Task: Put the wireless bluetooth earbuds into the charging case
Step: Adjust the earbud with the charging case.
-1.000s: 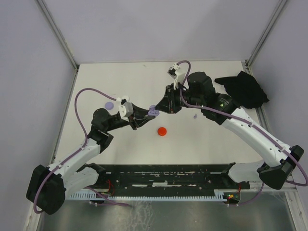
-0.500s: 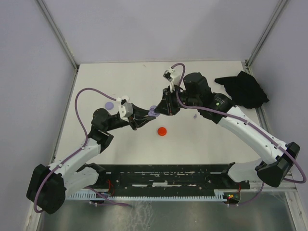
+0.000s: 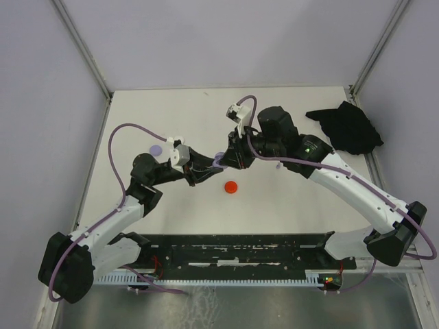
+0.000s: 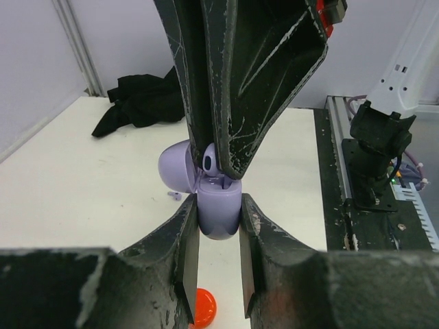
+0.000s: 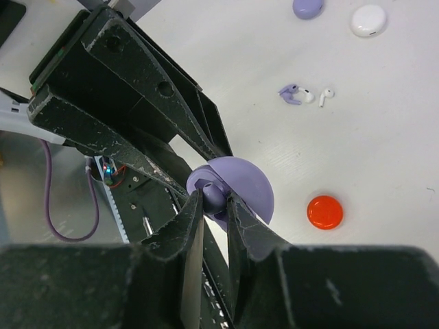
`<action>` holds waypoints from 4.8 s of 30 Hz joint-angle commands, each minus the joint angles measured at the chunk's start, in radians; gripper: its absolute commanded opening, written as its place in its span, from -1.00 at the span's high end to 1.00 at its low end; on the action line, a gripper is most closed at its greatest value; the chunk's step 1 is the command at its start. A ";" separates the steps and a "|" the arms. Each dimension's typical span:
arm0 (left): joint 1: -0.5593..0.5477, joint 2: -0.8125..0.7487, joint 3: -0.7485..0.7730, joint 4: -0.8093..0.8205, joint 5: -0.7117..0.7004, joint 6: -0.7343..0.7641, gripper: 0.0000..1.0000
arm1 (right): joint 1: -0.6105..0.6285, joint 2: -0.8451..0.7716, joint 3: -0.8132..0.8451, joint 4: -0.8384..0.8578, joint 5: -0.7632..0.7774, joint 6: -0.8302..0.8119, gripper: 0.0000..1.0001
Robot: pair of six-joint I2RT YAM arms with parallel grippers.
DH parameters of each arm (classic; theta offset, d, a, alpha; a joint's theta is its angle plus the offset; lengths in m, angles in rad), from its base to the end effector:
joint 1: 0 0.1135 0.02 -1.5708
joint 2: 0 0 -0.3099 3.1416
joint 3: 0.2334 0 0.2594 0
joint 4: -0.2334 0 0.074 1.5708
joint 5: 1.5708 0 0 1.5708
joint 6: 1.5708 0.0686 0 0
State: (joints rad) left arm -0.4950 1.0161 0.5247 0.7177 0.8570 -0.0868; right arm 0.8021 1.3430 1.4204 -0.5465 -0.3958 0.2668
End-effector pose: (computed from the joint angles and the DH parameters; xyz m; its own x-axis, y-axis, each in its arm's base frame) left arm 0.1720 -0.1518 0.3374 0.1135 -0.1258 -0.9855 0.9727 0.2161 0.0845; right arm 0.2031 0.2480 0.4327 -0.5411 -0.2095 -0.8145 -0.7875 0.4660 0.4033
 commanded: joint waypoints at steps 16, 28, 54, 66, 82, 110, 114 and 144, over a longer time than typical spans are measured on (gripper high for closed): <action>-0.001 0.043 0.036 0.126 0.028 -0.098 0.95 | 0.022 -0.010 0.062 0.014 -0.076 -0.150 0.24; -0.001 0.067 0.002 0.254 0.013 -0.182 0.95 | 0.022 0.012 0.083 0.015 -0.060 -0.137 0.21; -0.002 0.139 -0.029 0.487 -0.107 -0.263 0.95 | 0.019 -0.001 0.275 -0.226 0.199 0.075 -0.14; -0.003 0.163 -0.008 0.538 -0.068 -0.291 0.95 | 0.020 0.020 0.212 -0.145 0.167 0.178 0.17; -0.004 0.171 0.007 0.556 -0.019 -0.301 0.95 | 0.020 0.070 0.225 -0.099 0.091 0.147 0.31; -0.006 0.208 0.013 0.681 -0.011 -0.412 0.95 | 0.019 0.079 0.219 -0.058 -0.020 -0.039 0.33; -0.007 0.211 0.007 0.682 -0.019 -0.412 0.95 | 0.019 0.078 0.230 -0.043 0.012 -0.024 0.26; -0.010 0.260 0.031 0.750 -0.156 -0.342 0.95 | 0.017 -0.055 0.265 -0.170 0.363 0.021 -0.02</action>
State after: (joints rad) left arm -0.5014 1.2896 0.5228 1.4170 0.7502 -0.4690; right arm 0.8227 1.3331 1.6958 -0.6853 -0.1619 0.2935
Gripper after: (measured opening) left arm 0.325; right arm 0.491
